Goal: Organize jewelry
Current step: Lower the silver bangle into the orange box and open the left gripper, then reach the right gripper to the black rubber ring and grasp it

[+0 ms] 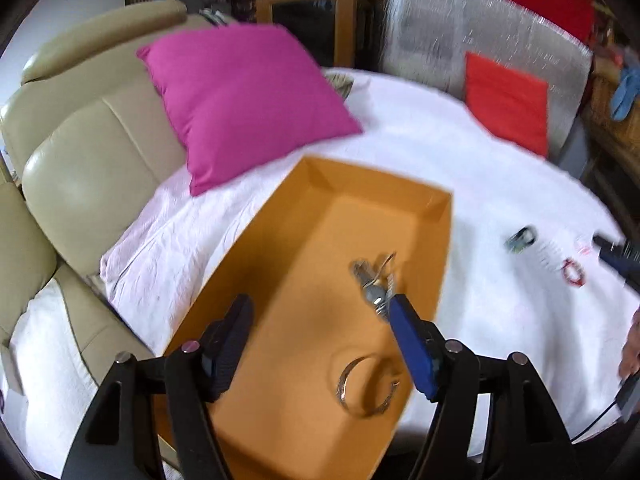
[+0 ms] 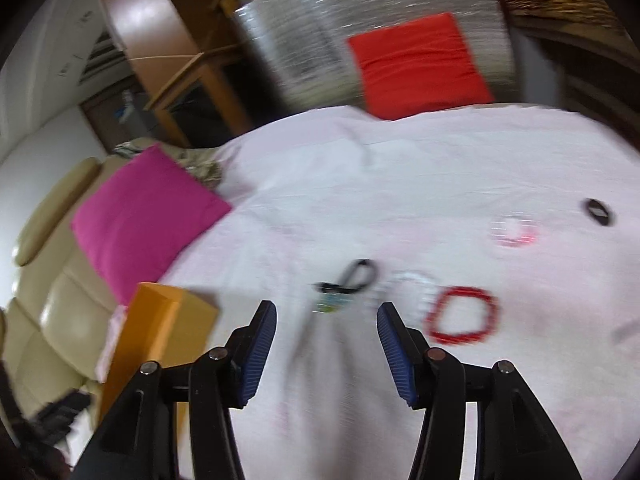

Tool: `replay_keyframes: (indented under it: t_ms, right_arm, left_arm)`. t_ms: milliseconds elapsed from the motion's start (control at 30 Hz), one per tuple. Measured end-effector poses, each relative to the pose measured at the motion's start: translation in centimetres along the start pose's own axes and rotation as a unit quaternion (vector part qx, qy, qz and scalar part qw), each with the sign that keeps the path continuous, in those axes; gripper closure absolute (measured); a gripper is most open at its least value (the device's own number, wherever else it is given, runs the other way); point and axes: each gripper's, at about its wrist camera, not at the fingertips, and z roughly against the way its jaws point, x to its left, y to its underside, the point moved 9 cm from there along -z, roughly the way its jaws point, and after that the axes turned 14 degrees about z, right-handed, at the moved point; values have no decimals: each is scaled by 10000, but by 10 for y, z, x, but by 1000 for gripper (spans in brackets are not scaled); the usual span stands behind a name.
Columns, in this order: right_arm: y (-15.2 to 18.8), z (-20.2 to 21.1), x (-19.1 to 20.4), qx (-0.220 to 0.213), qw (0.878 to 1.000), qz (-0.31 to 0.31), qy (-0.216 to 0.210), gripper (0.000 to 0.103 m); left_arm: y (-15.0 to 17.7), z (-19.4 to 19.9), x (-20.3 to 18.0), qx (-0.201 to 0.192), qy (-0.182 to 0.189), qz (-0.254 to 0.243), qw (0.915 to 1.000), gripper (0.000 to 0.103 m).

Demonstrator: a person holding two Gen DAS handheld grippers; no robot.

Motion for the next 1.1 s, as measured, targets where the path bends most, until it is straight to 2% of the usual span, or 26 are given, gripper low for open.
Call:
replay_keyframes:
  t_ms: [200,367,567,767,900,1033,1100]
  right_arm:
    - [19,46,-42,205,9970,-12,752,46]
    - [18,68,-73,172,9948,-95,999,46]
    - [18,72,-116,125,9944,-341,997,46]
    - [18,80,-168,-122,9928,-714,957,46]
    - [10,86,-204,-416,9899,-1000,914,46]
    - [5,80,-233,-507,9878,-1239,796,47]
    - [6,71,-250,-429,9857,-1484,667,52]
  left_arm:
    - [-4,21,-20,-202,425,-224,9986,32]
    - [-11,28,-49,-254,543,-345,9976,32]
    - [-10,21,-113,-183,614,-504,9967,31]
    - [-2,-3,-187,-113,661,-510,9964,31]
    - [5,-20,-234,-185,742,-523,9957,31]
    - [14,-35,-272,-242,856,-659,9939,31]
    - [20,-46,-287,-231,955,-630,9932,31]
